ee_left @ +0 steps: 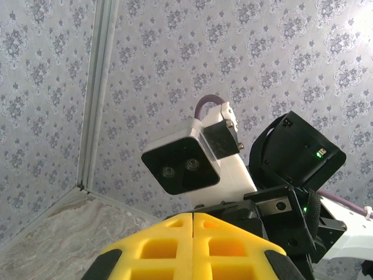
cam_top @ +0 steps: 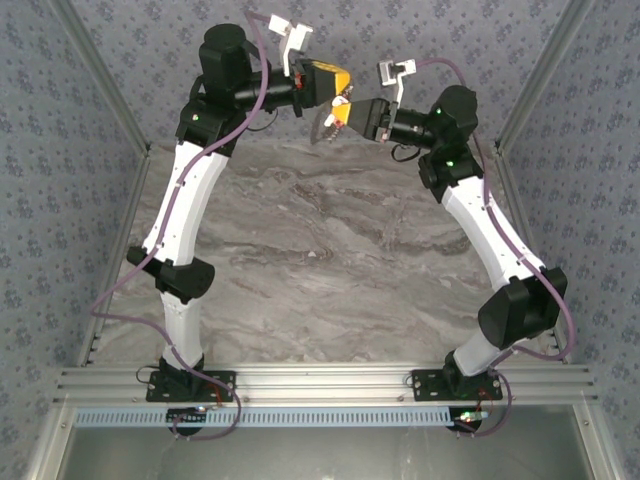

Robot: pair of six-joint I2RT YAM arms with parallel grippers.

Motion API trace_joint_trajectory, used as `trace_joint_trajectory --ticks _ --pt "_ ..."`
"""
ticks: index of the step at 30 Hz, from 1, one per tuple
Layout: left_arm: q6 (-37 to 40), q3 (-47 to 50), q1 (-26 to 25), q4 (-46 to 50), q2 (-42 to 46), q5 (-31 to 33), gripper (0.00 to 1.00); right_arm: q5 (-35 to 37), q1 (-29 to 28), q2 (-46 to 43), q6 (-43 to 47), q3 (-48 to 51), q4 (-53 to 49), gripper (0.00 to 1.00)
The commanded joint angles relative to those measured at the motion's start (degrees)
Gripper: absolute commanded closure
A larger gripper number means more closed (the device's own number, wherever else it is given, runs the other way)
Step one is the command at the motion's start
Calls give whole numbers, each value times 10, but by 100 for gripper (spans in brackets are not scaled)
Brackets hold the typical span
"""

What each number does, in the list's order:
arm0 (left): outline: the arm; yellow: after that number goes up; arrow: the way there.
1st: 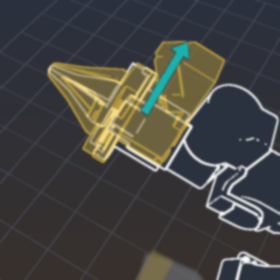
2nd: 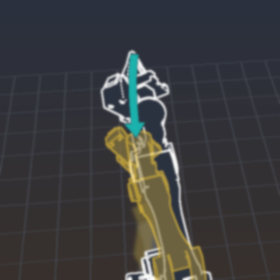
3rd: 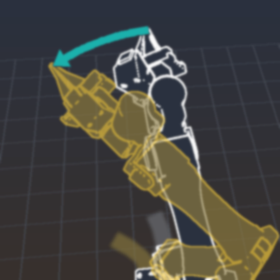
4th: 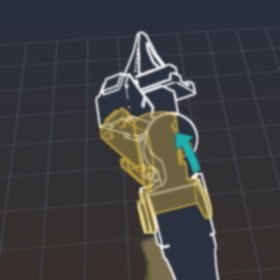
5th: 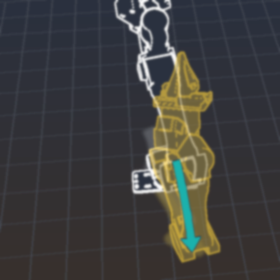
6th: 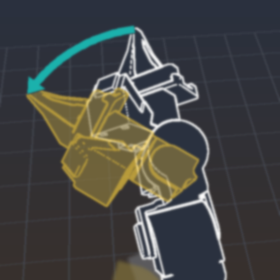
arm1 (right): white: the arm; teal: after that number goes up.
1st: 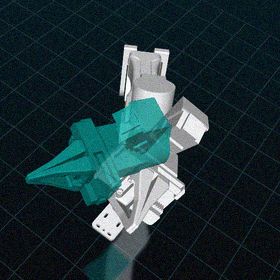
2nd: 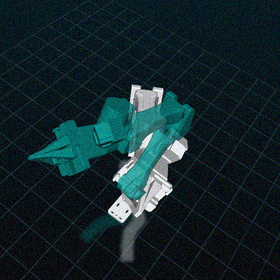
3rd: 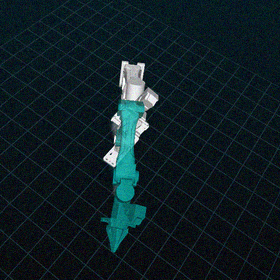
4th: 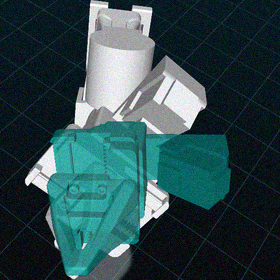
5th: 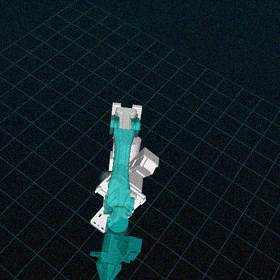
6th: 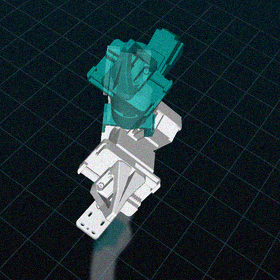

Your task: Put the keys on the keyring

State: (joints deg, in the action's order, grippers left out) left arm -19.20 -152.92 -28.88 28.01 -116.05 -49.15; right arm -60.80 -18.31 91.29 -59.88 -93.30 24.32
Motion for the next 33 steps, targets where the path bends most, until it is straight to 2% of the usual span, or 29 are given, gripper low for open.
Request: trace_joint_trajectory --ticks 1,4,8,12,28,31,33 --pt "-6 -14 -2 -41 5 6 100 -24 31 -14 -45 28 36 66" --pt "-7 -15 -3 -41 5 6 100 -22 80 -39 -73 57 64 58" --pt "-9 -14 -3 -41 4 4 100 -9 140 -64 -77 70 64 55" --pt "-16 -15 -3 -46 3 -2 100 22 160 -61 -95 55 84 53" --pt "-40 -13 -4 -59 2 -18 100 40 52 8 -91 -67 89 54" --pt "-40 -12 -4 -57 4 -20 100 42 43 15 -89 -77 86 57" --pt "-40 -12 -5 -56 5 -21 100 44 41 17 -89 -79 86 62"
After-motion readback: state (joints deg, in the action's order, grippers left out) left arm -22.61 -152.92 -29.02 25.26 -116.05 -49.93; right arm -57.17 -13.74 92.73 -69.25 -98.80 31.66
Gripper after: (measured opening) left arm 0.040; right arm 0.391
